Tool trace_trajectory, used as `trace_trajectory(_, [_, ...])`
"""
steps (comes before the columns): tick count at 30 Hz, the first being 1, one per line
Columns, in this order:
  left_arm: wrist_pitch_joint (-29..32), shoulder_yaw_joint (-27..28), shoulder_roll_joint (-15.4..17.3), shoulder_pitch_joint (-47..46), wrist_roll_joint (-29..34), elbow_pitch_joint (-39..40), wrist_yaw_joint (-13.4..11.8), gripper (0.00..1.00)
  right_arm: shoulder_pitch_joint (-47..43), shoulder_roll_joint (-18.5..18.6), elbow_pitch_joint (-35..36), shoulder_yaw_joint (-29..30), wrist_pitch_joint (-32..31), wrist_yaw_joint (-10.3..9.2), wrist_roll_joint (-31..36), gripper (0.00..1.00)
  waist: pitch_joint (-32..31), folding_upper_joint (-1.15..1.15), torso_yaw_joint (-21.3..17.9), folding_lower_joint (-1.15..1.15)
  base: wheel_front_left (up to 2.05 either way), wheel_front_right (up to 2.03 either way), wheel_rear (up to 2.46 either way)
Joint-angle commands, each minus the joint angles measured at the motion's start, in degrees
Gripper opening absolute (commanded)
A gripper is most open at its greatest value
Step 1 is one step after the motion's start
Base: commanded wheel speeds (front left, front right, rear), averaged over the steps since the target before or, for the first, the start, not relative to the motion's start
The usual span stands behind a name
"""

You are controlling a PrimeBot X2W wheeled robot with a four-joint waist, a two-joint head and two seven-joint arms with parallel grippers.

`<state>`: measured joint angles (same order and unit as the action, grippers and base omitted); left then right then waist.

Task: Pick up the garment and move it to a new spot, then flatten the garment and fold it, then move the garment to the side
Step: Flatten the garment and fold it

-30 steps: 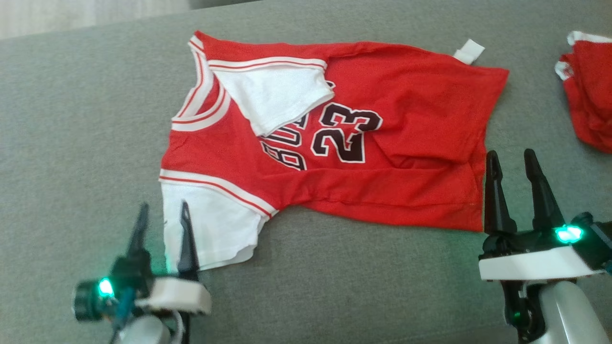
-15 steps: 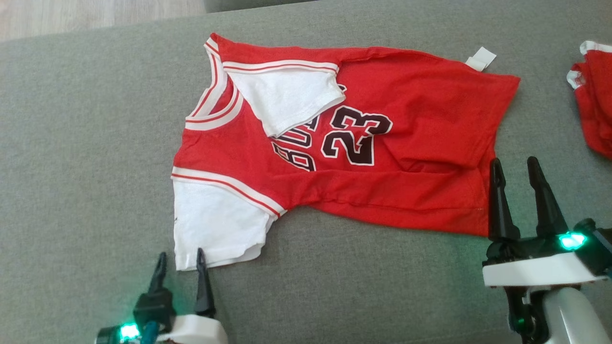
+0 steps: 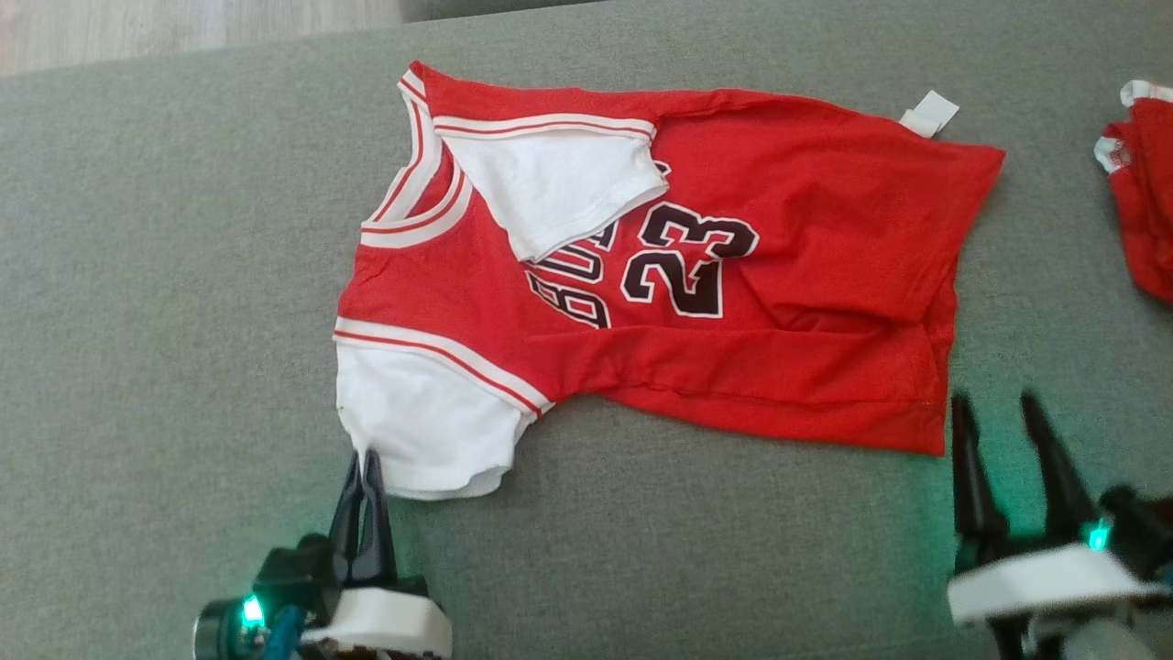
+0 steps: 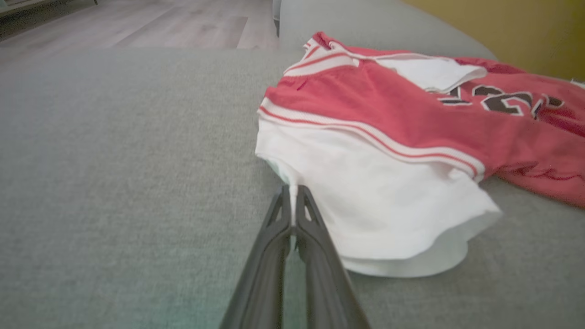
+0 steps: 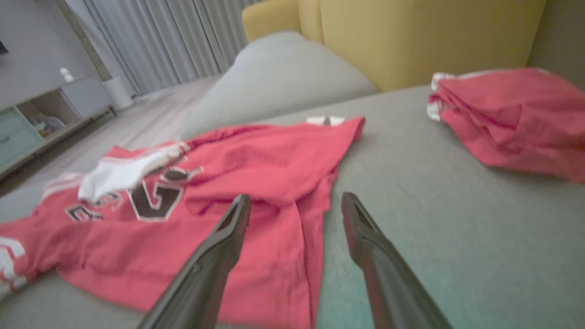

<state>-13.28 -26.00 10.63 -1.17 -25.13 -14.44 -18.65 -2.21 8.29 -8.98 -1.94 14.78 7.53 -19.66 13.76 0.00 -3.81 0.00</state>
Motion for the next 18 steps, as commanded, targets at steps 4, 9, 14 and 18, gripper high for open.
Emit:
trace_trajectory(4, [-1.3, 3.2, 1.8, -2.4, 1.5, 5.6, -0.2, 0.00, -1.4, 4.4, -3.4, -5.0, 0.2, -0.04, -1.6, 1.00, -0.1, 0.00, 0.1, 0.00, 0.00, 0.00, 0.00])
trace_trajectory(9, [-1.4, 4.1, 2.8, -2.5, 2.1, 7.7, -0.7, 0.00, 0.6, 6.2, -6.2, -8.3, 0.2, -0.04, -3.6, 1.00, 0.0, 0.00, -0.2, 0.00, 0.00, 0.00, 0.00])
trace_trajectory(14, [-1.5, 4.7, 3.4, -2.4, 2.3, 8.8, -1.0, 0.00, 3.9, 8.3, -11.0, -11.7, -0.2, -0.04, -6.5, 1.00, 0.0, 0.00, 0.0, 0.00, 0.00, 0.00, 0.00])
trace_trajectory(18, [-1.5, 4.4, 3.3, -2.6, 2.5, 9.1, -1.0, 0.00, 6.3, 9.9, -14.0, -14.2, -0.6, -0.04, -9.4, 1.00, 0.1, 0.00, 0.7, 0.00, 0.00, 0.00, 0.00])
